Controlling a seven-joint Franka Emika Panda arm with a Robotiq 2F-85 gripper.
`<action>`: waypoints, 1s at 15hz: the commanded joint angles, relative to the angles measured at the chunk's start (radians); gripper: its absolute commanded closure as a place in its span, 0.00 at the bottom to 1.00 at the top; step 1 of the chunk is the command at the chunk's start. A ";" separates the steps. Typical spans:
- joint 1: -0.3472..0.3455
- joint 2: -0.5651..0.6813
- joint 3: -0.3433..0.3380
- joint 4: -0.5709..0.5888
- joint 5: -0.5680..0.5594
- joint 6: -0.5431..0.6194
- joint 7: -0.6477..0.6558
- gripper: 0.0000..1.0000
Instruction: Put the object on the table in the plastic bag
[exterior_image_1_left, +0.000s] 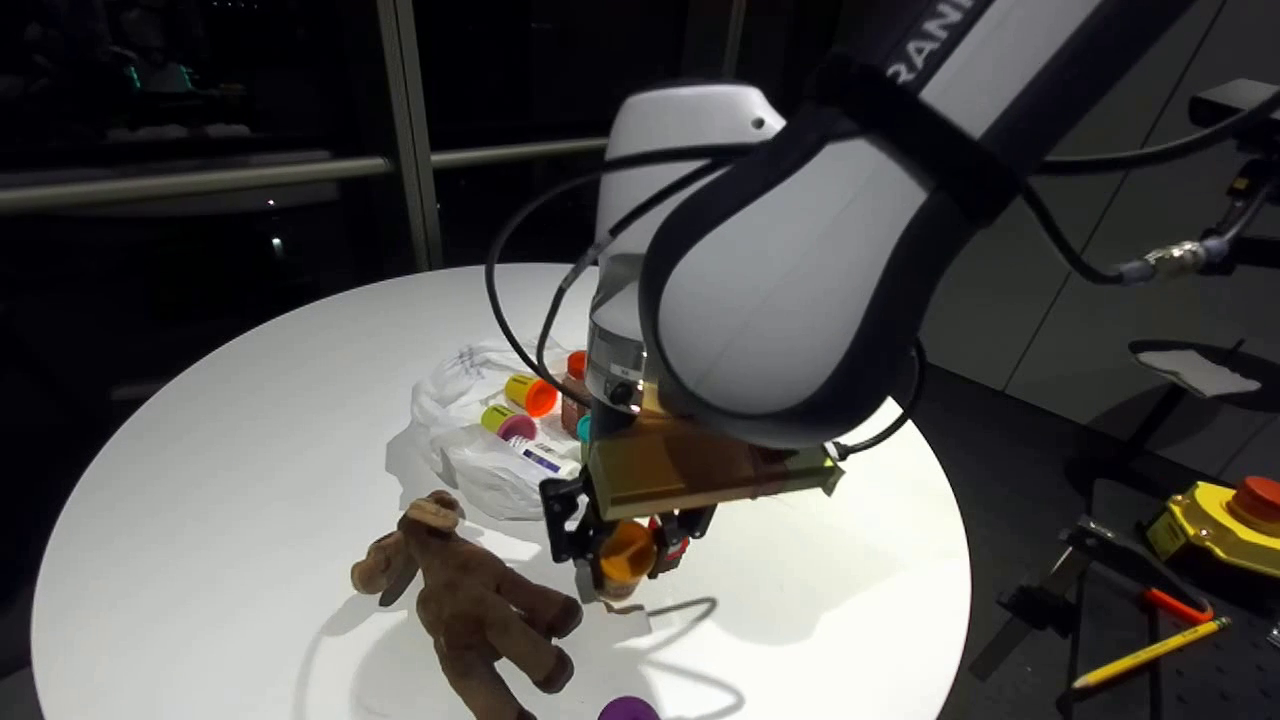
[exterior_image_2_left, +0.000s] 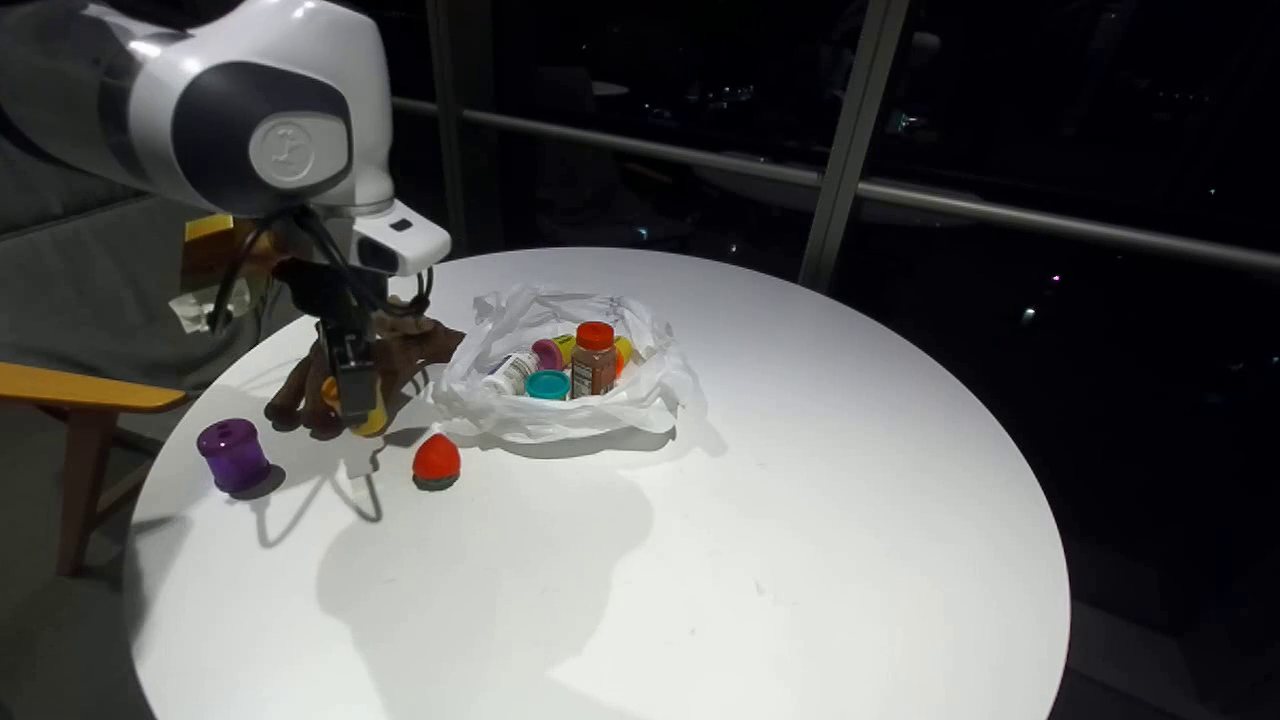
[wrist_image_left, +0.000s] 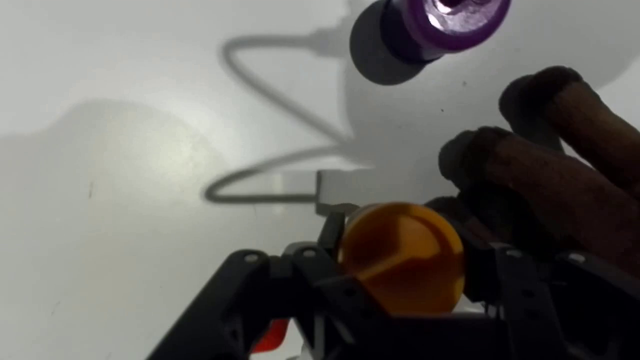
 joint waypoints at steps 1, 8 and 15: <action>0.104 -0.088 -0.095 0.074 -0.107 -0.092 0.168 0.77; 0.096 0.124 -0.114 0.508 -0.298 -0.362 0.412 0.77; -0.021 0.302 -0.140 0.687 -0.270 -0.414 0.375 0.77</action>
